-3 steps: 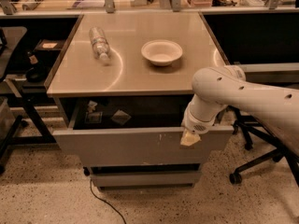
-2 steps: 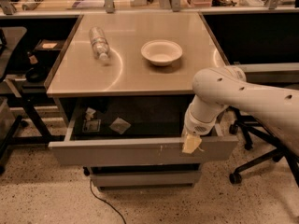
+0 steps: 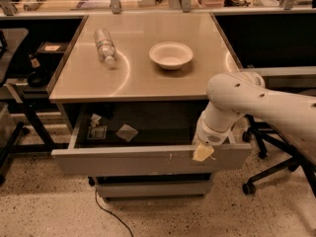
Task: Open top drawer
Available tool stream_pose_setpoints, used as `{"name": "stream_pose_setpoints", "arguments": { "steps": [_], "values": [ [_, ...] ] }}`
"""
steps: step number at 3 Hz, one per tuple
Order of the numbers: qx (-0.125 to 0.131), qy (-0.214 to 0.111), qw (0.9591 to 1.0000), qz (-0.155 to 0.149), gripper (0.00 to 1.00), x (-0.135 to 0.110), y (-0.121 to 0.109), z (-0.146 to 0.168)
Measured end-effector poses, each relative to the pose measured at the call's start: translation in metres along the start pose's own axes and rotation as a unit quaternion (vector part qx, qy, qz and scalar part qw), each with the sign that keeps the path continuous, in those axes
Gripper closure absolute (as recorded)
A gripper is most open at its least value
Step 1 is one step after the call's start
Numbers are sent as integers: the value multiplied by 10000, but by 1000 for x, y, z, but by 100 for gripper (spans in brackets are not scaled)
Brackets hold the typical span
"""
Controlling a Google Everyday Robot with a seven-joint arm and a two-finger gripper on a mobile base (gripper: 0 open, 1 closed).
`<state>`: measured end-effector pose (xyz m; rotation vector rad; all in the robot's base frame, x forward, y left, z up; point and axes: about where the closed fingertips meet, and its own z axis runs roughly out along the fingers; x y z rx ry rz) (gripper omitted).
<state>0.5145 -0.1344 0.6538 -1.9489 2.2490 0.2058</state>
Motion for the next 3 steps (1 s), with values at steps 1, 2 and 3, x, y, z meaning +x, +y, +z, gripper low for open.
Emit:
{"name": "stream_pose_setpoints", "arguments": {
  "steps": [1,2,3],
  "values": [
    [-17,3,10000,77,100,4,7,-1],
    [-9,55,9995,327,100,15,31,-9],
    [-12,58,9995,326,100,15,31,-9]
  ]
}}
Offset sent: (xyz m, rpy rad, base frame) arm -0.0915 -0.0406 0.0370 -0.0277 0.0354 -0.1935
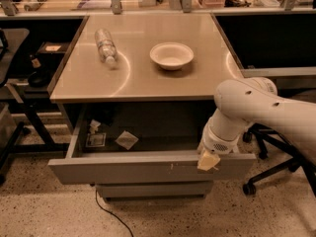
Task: Open top drawer
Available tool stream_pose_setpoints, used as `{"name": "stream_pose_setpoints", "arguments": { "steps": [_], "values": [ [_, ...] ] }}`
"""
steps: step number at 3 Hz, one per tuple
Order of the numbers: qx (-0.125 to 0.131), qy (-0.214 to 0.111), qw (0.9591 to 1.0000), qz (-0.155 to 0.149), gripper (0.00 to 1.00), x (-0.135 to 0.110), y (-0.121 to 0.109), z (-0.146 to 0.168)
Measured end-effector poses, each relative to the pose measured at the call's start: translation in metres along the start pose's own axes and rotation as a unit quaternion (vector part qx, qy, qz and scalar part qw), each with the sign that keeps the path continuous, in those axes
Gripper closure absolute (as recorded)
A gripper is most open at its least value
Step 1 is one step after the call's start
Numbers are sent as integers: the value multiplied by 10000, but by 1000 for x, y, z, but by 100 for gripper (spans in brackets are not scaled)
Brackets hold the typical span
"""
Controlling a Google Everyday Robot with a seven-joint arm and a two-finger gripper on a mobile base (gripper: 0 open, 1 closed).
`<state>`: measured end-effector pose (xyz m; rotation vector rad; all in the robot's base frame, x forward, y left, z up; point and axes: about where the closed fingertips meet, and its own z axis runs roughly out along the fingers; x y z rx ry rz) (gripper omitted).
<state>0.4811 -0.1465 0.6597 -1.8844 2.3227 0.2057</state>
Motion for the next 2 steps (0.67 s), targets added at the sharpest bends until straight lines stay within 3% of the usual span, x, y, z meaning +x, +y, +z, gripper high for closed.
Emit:
{"name": "stream_pose_setpoints", "arguments": {
  "steps": [2],
  "values": [
    [-92,114,9998,162,100,8,19,-5]
  ]
}}
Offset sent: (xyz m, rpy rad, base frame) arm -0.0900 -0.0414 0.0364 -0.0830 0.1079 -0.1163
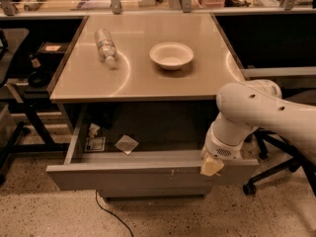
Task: Open top drawer
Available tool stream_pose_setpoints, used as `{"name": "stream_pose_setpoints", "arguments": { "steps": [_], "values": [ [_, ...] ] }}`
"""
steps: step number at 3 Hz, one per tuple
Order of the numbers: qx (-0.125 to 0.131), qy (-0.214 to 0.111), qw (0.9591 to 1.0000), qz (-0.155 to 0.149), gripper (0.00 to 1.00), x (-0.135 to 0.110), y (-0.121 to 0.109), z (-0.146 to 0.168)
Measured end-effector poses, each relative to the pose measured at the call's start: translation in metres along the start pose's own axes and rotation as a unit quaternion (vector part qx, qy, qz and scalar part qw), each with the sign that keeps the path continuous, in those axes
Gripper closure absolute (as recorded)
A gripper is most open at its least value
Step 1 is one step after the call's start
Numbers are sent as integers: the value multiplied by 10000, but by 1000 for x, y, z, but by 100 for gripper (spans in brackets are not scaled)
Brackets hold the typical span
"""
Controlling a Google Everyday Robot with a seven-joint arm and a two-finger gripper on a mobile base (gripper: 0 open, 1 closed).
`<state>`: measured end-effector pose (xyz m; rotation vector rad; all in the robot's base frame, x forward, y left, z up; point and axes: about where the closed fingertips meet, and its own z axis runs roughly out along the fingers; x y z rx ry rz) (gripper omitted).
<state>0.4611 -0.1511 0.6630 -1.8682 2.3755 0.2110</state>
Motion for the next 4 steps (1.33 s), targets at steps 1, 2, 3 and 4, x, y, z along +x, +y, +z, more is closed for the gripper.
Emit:
{"name": "stream_pose_setpoints", "arguments": {
  "steps": [1,2,3,4],
  "values": [
    [-66,63,9999,129,100,7,13,-3],
    [-82,66,9998,151,100,8,15,-5],
    [-95,113,9997,206,100,13,24,-10],
    [-120,181,9993,290,100,21,38,-15]
  ]
}}
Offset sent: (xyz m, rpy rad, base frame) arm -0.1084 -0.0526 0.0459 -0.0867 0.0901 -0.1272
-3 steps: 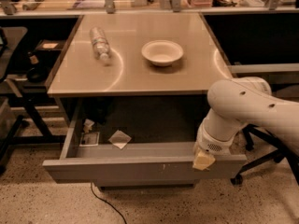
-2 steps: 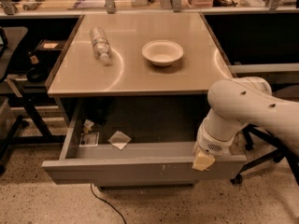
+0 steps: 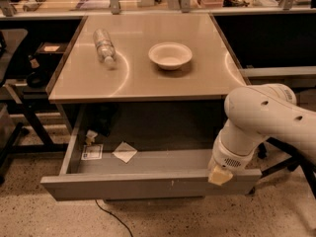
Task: Open top drawer
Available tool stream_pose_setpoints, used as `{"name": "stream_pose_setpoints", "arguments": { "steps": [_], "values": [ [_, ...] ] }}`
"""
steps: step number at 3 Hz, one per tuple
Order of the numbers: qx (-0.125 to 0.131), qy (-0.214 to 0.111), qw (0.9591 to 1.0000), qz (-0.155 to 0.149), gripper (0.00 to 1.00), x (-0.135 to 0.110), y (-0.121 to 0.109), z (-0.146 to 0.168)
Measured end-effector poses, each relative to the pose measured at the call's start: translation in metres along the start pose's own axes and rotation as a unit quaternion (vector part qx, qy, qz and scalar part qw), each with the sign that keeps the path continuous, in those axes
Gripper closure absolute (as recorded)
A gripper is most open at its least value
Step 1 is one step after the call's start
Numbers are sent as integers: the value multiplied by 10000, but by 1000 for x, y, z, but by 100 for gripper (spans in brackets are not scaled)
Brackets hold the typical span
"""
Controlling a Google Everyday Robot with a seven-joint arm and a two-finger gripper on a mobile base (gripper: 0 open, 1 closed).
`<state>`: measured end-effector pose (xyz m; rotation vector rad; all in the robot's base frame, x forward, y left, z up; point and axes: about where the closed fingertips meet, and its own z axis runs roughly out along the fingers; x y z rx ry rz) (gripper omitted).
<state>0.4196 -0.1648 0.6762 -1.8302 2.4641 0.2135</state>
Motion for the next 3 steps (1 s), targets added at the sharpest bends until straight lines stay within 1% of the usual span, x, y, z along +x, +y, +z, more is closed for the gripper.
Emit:
{"name": "stream_pose_setpoints", "arguments": {
  "steps": [1,2,3],
  "values": [
    [-122,66,9998,118,100,9,17,-3],
    [-122,66,9998,118,100,9,17,-3],
    [-122,66,9998,118,82,9,17,-3]
  ]
}}
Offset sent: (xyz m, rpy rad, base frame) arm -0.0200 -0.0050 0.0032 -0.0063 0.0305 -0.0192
